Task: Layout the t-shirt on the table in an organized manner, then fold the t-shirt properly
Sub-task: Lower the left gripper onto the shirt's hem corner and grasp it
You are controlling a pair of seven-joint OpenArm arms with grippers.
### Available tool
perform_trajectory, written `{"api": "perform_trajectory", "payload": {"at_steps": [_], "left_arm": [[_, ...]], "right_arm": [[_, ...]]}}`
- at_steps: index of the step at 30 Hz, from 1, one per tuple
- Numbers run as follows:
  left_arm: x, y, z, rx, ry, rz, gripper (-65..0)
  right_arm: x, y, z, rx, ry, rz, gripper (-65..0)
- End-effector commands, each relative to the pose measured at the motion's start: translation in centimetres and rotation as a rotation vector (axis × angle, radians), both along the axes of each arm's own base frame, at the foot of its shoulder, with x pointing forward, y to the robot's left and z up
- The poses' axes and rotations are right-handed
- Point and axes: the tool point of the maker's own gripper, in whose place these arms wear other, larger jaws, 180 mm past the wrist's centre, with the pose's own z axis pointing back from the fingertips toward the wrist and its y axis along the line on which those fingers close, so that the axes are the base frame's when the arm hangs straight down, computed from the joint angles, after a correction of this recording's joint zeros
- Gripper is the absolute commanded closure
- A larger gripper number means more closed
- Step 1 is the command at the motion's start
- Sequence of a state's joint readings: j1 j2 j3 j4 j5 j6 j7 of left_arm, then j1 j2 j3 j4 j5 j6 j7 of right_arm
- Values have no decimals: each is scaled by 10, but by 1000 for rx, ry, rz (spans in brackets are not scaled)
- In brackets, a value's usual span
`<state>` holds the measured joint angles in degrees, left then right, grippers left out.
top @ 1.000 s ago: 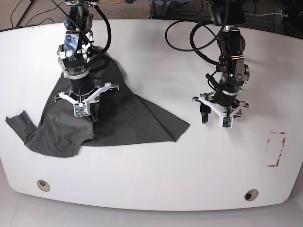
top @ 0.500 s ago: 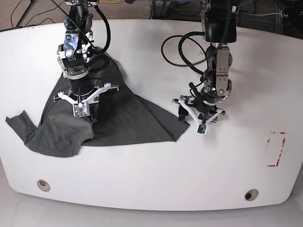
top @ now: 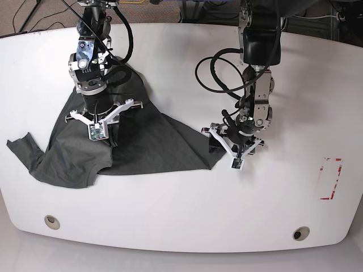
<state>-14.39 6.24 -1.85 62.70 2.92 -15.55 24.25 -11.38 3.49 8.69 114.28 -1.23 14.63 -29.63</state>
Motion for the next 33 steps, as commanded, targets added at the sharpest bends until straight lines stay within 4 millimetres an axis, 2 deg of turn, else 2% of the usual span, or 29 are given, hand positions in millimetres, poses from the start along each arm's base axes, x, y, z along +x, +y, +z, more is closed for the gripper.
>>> {"api": "perform_trajectory", "payload": {"at_steps": [1,8,12,16,17,22,25,33], "left_arm": [[12,-7,9,-16,-21,-10,-365],[11,-11,-4,-28,-1,-13,-361],[11,-11,-4,-29,-1,-13,-346],[10,-11,-6,-28,5,-14,-250],[10,-11,-7,-25,5,-15,-193],[8,-10,-9,-20,13,-16,-38],[5,-10,-15,-20,30,-17,-4],[3,-8,-16,-24,33,-13,-4]], "right_arm": [[5,0,17,3,-65,4,0],[5,1,18,6,-66,3,0],[5,1,18,6,-66,3,0],[5,0,18,4,-66,2,0],[5,0,18,4,-66,2,0],[6,0,18,6,-68,2,0],[6,0,18,6,-68,2,0],[6,0,19,7,-69,0,0]]}}
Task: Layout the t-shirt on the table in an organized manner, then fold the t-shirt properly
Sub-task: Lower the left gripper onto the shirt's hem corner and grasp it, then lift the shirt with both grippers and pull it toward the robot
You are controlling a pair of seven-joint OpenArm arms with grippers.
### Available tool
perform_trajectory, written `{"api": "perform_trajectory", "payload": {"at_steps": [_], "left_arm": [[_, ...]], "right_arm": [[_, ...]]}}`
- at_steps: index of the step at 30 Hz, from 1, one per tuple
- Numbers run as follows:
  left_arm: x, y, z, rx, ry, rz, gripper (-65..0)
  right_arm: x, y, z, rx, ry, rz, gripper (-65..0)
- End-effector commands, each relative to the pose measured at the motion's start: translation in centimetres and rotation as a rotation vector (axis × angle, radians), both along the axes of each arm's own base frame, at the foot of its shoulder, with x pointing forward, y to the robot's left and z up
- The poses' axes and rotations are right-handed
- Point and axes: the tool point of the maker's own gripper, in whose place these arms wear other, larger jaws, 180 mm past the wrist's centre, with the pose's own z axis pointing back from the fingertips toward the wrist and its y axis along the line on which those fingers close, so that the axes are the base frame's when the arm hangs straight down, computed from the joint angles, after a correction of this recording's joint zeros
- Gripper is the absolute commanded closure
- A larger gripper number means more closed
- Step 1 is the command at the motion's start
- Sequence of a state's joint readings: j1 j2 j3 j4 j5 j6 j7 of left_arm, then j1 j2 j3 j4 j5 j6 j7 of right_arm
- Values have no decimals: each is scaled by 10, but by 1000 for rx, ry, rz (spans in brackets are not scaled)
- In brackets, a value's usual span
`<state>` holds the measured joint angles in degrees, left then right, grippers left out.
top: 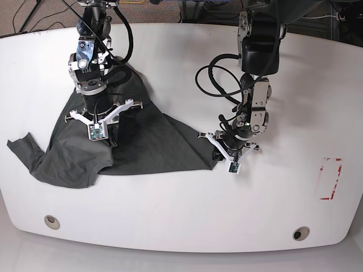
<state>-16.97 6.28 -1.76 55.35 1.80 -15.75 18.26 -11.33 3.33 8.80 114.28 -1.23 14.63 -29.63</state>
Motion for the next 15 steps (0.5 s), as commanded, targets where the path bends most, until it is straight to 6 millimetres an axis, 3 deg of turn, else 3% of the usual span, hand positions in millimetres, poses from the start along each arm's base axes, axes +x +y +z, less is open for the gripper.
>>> {"api": "perform_trajectory", "payload": {"at_steps": [1,5,11,15], "left_arm": [[-5,2,-4,30,41,-15,-4],[7,16,17,52,-25,0,-4],[7,31,41,81,-100,15,-4],[11,54,70,137,-188,29,-4]], "right_arm": [[6,0,19,4,-68,2,0],[7,-2,20,3,-72,-5,0],[14,-25,32,-4,-110,-66,0],[21,-36,44,-14,-144,-92,0]]}}
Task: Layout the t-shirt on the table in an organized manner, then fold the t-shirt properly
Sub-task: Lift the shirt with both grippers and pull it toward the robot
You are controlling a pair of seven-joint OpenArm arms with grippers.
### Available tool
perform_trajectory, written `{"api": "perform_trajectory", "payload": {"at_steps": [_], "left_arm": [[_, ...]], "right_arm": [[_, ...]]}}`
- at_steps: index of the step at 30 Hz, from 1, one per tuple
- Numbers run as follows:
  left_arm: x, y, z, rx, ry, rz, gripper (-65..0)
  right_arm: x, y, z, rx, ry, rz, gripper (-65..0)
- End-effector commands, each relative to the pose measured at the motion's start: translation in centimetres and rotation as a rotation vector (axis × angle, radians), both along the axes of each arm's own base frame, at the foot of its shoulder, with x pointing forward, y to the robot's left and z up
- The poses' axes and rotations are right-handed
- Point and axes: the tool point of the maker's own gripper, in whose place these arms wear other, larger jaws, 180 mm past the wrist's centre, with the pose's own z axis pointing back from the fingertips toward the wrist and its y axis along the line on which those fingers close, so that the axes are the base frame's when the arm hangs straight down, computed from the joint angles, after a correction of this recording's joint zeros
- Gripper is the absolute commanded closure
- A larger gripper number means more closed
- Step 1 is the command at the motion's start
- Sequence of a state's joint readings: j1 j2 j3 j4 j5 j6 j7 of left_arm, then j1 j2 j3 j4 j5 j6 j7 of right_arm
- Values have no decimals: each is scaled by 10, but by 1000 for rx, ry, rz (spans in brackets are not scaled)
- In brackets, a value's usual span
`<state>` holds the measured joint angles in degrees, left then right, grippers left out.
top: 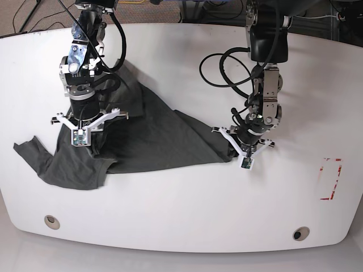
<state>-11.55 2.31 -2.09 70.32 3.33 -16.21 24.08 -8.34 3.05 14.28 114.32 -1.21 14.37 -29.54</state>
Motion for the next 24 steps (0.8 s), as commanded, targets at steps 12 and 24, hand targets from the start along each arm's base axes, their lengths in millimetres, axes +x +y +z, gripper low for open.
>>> {"api": "perform_trajectory", "payload": {"at_steps": [12,24], "left_arm": [[20,76,118,93,-334,118,-4],[14,99,199,207,-538,112,-4]], "right_arm": [[33,-8,62,-26,-184,-1,0],[56,-12,108,-40,-302,-3,0]]}}
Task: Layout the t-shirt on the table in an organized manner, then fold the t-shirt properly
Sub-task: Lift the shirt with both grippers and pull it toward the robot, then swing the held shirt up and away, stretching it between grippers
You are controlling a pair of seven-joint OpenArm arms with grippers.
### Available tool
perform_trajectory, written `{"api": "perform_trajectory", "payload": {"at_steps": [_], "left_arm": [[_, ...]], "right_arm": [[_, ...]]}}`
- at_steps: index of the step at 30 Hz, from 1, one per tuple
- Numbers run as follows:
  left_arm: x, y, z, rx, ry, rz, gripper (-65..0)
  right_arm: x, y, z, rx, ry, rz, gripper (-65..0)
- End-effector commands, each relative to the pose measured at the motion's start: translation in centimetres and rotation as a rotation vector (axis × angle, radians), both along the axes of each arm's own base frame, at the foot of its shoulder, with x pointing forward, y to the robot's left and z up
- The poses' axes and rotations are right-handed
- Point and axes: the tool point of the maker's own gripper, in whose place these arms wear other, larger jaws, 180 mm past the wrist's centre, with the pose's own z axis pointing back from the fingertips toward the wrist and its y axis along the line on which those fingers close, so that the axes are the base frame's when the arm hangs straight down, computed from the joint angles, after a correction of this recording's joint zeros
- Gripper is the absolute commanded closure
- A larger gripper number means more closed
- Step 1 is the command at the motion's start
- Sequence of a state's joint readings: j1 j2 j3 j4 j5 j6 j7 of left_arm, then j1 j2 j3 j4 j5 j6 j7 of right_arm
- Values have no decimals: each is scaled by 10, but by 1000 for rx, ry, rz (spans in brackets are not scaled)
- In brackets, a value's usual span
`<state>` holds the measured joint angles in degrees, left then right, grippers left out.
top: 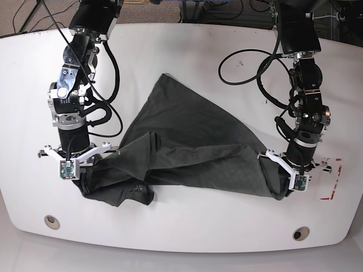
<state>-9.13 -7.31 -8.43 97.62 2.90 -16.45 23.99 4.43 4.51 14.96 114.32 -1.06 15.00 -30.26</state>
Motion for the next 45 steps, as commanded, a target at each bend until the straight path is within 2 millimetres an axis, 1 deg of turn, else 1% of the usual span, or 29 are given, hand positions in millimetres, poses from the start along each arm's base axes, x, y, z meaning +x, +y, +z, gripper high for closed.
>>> {"api": "perform_trajectory", "payload": {"at_steps": [1,4,6,8,11,12,16,17,18,21,22,24,25,29,31,32,33,34,35,37,38,39,40,45], "left_arm": [[3,5,39,30,-111,2,-4],[4,8,62,55,-165,3,-4],[5,9,72,61,-183,8,-4],[7,18,84,74,-193,32,-4],[10,34,107,73,-219,85,-4],[11,37,114,72,-228,95,-4],[18,47,146,70,-275,130,-4],[19,48,150,69,-279,132,-4],[21,52,161,72,-296,144,-4],[24,60,185,80,-327,166,-4],[24,62,188,82,-329,170,-4],[26,64,203,79,-350,180,-4],[26,64,209,78,-358,183,-4],[27,67,233,68,-388,199,-4],[27,68,246,65,-407,204,-4],[27,68,251,64,-416,206,-4],[27,68,260,61,-431,208,-4],[27,68,265,60,-441,209,-4],[26,68,273,58,-456,211,-4],[25,69,284,55,-473,215,-4],[24,69,293,52,-490,218,-4],[23,70,296,51,-496,218,-4],[22,70,307,48,-519,220,-4],[15,69,341,41,-595,221,-4]], "right_arm": [[7,-5,34,-21,-101,-3,0],[14,-9,47,-39,-117,-6,0],[19,-12,58,-49,-130,-12,0],[23,-14,68,-55,-147,-15,0],[31,-18,84,-64,-177,-20,0],[33,-19,88,-68,-183,-21,0],[42,-28,114,-93,-232,-34,0],[43,-29,117,-96,-238,-36,0],[46,-32,123,-102,-248,-38,0],[55,-36,143,-106,-285,-45,0],[56,-36,146,-106,-291,-43,0],[63,-36,159,-114,-308,-31,0],[65,-36,162,-118,-313,-28,0],[74,-37,188,-117,-349,-26,0],[77,-44,201,-126,-358,-41,0],[77,-46,206,-127,-363,-42,0],[78,-48,216,-131,-376,-48,0],[79,-48,221,-134,-380,-47,0],[82,-44,230,-139,-388,-36,0],[86,-40,242,-157,-398,-23,0],[88,-37,251,-162,-411,-18,0],[88,-37,254,-165,-415,-18,0],[89,-39,264,-175,-428,-21,0],[89,-44,291,-188,-468,-29,0]]}}
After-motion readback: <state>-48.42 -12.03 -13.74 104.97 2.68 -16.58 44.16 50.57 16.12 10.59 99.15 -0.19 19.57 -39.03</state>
